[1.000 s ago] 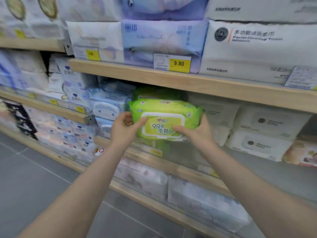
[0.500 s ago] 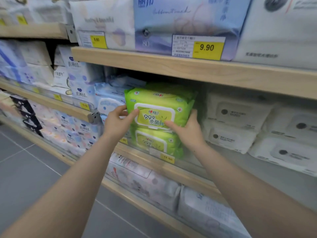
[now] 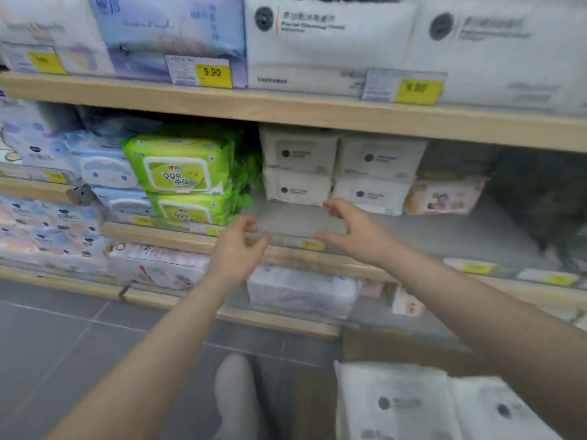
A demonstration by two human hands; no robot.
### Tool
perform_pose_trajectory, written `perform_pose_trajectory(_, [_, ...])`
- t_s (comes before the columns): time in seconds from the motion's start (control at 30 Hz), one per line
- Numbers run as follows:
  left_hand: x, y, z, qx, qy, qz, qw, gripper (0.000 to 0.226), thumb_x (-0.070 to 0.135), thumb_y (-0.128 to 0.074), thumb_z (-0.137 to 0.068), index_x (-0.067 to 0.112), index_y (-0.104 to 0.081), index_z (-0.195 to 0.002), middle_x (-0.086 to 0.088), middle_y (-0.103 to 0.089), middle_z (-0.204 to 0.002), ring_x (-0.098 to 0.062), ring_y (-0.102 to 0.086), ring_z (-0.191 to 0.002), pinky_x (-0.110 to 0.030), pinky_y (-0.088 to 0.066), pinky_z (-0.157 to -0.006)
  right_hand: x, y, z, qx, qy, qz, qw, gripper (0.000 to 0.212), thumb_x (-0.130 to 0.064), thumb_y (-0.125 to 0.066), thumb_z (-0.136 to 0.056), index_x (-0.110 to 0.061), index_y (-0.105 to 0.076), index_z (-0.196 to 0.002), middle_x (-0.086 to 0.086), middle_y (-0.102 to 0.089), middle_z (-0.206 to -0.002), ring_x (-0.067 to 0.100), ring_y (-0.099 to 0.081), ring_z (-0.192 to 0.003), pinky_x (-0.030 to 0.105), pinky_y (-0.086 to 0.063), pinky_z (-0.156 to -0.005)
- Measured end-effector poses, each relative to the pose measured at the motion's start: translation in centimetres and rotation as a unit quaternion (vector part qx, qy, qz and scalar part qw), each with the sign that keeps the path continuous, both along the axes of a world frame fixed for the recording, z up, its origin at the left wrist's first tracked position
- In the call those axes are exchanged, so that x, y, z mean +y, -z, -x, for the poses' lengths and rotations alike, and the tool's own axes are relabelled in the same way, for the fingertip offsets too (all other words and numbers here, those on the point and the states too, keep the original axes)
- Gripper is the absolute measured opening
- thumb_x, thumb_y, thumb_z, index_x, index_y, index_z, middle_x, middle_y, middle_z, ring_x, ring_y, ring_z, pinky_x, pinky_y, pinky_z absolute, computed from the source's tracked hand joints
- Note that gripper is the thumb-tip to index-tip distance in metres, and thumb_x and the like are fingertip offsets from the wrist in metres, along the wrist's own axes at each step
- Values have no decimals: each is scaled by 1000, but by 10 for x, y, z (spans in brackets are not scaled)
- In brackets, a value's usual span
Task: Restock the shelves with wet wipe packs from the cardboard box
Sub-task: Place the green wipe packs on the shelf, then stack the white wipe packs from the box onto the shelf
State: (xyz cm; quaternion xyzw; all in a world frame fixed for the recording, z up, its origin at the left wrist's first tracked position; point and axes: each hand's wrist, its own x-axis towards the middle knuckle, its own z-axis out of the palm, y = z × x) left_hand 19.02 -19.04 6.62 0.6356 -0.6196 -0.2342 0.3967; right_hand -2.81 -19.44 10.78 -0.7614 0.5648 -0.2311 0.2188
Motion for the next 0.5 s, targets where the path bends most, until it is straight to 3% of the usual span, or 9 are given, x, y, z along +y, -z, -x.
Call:
perform_pose_trajectory(0.1, [37,12,68,10,96,-11,995,37,19,-67,-84,10,-56,-118,-1,-57,-102,-21,-60,-81,-35,-51,-81,48,9,65,42,42,-19,998,64,-38,-64,-86,-16,-37,-139,8,-47,-139,18,-44,-127,25,-34,-99])
perform_pose_trajectory(0.3, [118,38,176,-31,253,-38,966,40,34,-61,-88,25,-50,-125,9,-51,-118,-8,-54,-98,-31,-49,-86,138,41,163,48,124,-56,990,62,-36,-67,-84,-17,-41,-137,3,-49,-135,18,-47,-123,30,-38,-100])
perform_pose_trajectory(0.37, [135,53,196,-81,295,-34,951,44,38,-59,-88,27,-47,-128,10,-48,-122,-11,-53,-105,-33,-49,-89,166,56,189,58,147,-72,985,64,-36,-67,-84,-19,-39,-139,0,-45,-140,17,-44,-127,27,-35,-100])
perform_pose_trajectory(0.5, [154,97,212,-180,341,-14,923,49,35,-57,-88,25,-44,-134,6,-43,-135,-12,-40,-124,-21,-32,-99,210,91,227,70,180,-114,974,73,-41,-71,-78,-28,-35,-140,-5,-43,-139,16,-40,-129,29,-38,-101])
